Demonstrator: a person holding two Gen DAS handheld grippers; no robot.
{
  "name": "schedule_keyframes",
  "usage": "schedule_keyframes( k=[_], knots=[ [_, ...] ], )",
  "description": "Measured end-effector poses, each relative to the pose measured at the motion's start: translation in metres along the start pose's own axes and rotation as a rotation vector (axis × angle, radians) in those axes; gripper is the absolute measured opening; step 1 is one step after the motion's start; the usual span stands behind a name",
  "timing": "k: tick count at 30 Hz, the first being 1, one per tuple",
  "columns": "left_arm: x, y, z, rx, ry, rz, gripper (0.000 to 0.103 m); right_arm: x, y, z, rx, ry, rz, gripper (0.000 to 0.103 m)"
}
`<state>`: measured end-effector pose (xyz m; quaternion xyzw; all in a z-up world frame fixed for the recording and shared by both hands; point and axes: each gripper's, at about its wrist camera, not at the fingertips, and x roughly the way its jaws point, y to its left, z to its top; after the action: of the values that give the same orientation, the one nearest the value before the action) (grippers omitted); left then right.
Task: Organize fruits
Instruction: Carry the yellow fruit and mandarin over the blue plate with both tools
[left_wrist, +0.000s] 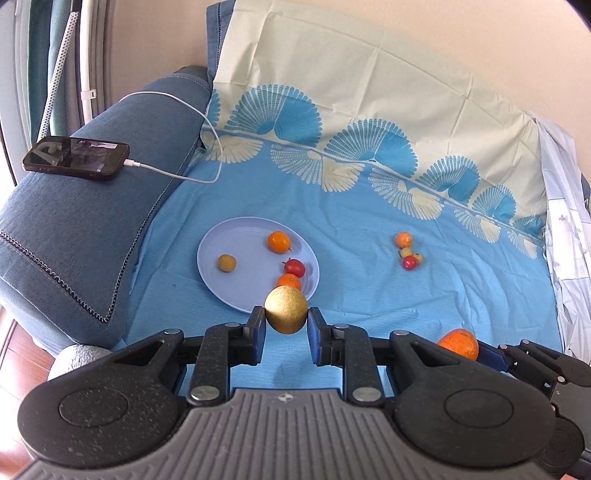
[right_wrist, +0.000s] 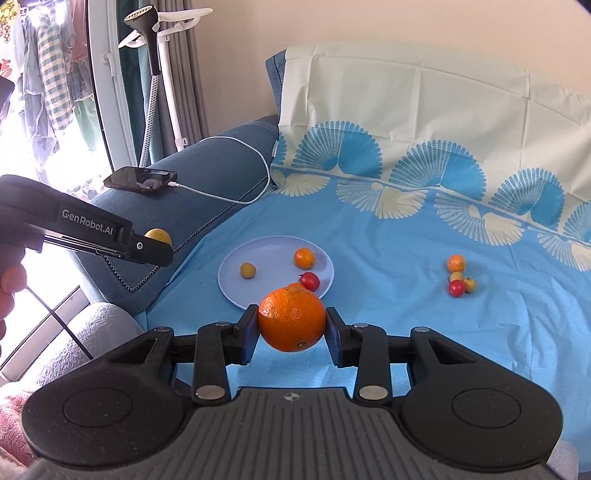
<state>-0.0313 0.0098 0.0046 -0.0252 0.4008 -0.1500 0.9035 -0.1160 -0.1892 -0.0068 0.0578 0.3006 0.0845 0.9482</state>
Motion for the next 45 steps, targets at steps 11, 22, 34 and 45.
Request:
schedule_keyframes(
  k=[11,22,34,45],
  knots=[
    [0.004,0.002,0.004,-0.014,0.006,0.0,0.026,0.001,0.001,-0.001,0.0,0.004,-0.004,0.039],
    [0.011,0.007,0.009,-0.027,0.009,0.006,0.026,0.008,0.0,0.0,0.007,0.013,-0.004,0.039],
    [0.047,0.017,0.031,-0.046,0.022,0.043,0.026,0.042,-0.003,0.012,0.01,0.019,0.006,0.039],
    [0.116,0.038,0.057,-0.087,0.073,0.078,0.026,0.119,-0.005,0.026,0.009,0.079,0.043,0.039]
  ],
)
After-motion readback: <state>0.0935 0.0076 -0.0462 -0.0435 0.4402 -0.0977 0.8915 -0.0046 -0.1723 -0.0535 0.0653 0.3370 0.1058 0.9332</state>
